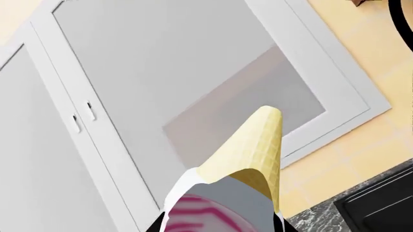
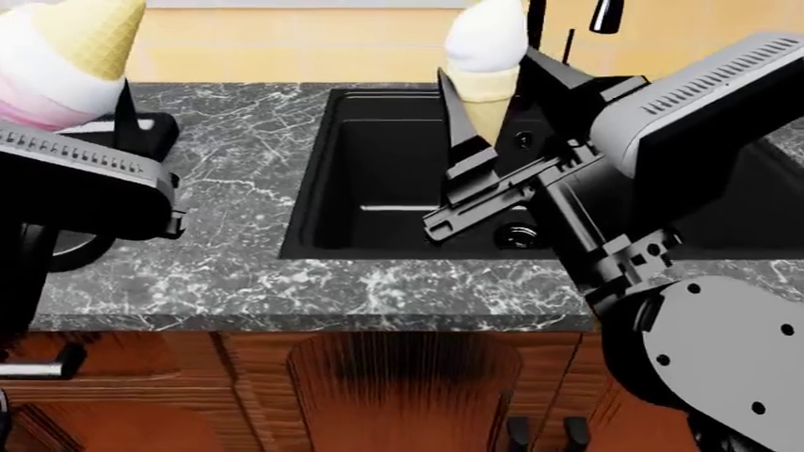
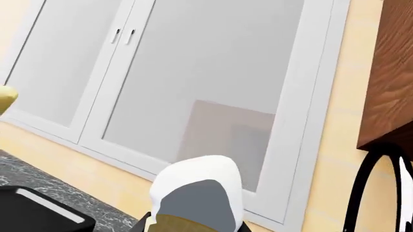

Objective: Move the dessert items from the plate to the tray.

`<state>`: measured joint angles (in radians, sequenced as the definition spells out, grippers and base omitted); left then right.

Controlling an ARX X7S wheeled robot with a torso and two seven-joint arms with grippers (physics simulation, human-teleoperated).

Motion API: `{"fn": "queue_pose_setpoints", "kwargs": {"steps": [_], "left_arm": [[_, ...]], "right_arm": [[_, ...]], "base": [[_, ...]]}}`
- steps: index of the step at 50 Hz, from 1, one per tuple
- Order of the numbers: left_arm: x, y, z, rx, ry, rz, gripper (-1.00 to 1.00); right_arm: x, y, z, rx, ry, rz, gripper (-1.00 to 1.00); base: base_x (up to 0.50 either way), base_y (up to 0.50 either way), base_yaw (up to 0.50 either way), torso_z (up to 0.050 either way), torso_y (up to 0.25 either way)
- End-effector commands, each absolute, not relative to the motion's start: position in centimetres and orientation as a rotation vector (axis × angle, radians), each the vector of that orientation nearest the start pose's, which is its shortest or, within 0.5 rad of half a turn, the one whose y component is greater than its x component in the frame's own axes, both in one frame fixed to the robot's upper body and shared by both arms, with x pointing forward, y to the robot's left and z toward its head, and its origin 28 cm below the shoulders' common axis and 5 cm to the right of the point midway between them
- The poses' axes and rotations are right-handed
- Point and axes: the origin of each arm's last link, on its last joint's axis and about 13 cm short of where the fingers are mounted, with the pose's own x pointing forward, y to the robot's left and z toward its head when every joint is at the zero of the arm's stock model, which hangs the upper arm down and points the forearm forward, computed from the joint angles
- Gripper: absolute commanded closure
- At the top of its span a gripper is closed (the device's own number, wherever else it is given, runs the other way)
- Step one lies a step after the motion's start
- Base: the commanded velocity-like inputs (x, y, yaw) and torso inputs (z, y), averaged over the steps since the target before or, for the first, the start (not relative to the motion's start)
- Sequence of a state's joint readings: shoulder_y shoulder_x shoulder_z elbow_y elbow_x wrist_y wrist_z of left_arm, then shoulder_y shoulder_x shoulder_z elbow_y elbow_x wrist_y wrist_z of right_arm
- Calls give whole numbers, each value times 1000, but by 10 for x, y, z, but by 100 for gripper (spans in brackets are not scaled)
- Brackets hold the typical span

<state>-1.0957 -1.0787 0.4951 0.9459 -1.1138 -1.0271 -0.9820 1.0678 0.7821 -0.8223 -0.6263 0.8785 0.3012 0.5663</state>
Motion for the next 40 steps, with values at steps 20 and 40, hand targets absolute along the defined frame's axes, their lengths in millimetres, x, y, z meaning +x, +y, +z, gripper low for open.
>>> {"fn": "queue_pose_setpoints", "kwargs": {"steps": [20,40], "left_arm": [[208,268,320,589,-308,-72,100],[201,272,326,592,-279,-75,100]], "right_arm": [[250,-94,293,-143,-306,471,100],[246,-93,294,-189,-243,546,100]], "base": [[355,441,0,0,1],[-1,500,0,0,0]]}}
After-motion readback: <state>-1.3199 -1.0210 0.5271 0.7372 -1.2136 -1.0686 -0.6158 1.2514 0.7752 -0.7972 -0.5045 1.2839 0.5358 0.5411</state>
